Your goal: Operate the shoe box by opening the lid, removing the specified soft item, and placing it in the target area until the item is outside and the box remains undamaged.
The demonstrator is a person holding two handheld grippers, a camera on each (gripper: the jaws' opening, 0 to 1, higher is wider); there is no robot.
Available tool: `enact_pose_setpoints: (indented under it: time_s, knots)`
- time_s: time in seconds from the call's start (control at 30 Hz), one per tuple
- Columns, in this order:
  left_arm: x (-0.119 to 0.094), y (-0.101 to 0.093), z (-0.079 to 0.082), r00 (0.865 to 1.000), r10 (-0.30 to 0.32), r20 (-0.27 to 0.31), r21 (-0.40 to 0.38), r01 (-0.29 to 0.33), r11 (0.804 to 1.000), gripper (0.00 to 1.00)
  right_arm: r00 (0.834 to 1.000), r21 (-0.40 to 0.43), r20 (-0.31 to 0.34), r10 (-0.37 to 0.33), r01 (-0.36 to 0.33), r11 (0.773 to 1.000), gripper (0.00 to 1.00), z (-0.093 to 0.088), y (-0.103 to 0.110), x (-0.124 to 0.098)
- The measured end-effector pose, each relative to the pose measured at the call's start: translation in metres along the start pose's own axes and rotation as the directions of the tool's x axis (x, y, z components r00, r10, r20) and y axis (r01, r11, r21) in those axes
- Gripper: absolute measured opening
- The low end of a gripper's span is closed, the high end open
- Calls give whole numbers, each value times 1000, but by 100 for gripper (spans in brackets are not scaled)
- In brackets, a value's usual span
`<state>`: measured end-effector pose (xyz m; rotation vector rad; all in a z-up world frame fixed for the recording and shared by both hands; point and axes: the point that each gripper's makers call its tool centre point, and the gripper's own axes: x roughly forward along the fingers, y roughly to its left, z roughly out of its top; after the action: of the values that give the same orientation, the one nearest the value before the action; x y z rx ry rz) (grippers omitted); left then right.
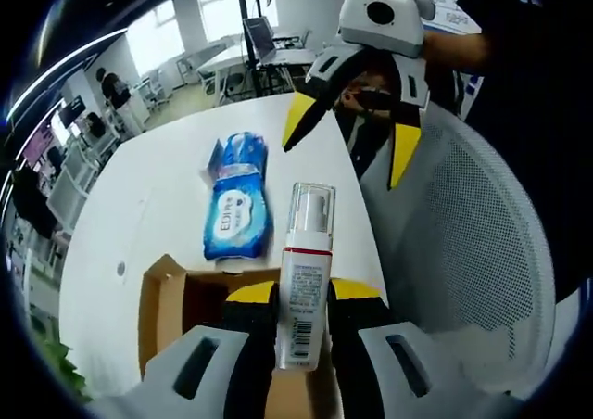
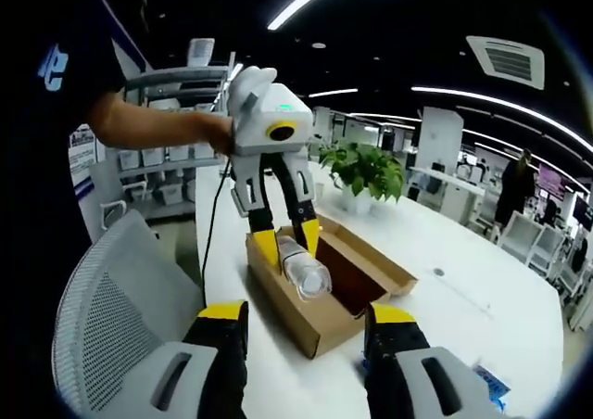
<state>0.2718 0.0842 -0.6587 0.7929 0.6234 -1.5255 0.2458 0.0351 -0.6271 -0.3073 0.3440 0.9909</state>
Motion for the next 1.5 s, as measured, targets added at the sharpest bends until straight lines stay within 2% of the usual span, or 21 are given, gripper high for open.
enact_pose_setpoints:
  time_s: [0.53, 0.67, 0.8, 0.97, 1.3, 1.5]
  knots:
    - [13, -19, 15, 994, -106, 31, 44, 104, 994, 19, 998, -50, -9, 55, -55, 997, 29, -1, 10, 10]
    - [15, -20, 20, 992, -121, 48, 55, 118, 991, 19, 998, -71, -19, 60, -61, 996, 19, -2, 10, 11]
    - [17, -21, 22, 989, -133, 58, 69, 129, 989, 19, 998, -79, -29, 61, -63, 995, 18, -5, 10, 11]
    - [21, -19, 20, 991, -127, 46, 108, 122, 987, 20, 996, -109, -52, 69, -74, 991, 16, -10, 12, 12]
    - [22, -15, 23, 992, -109, 63, 80, 103, 991, 22, 995, -95, -90, 45, -54, 994, 14, -8, 6, 11]
    - [23, -12, 23, 994, -90, 63, 102, 83, 991, 22, 994, -78, -92, 51, -58, 995, 14, -5, 3, 11]
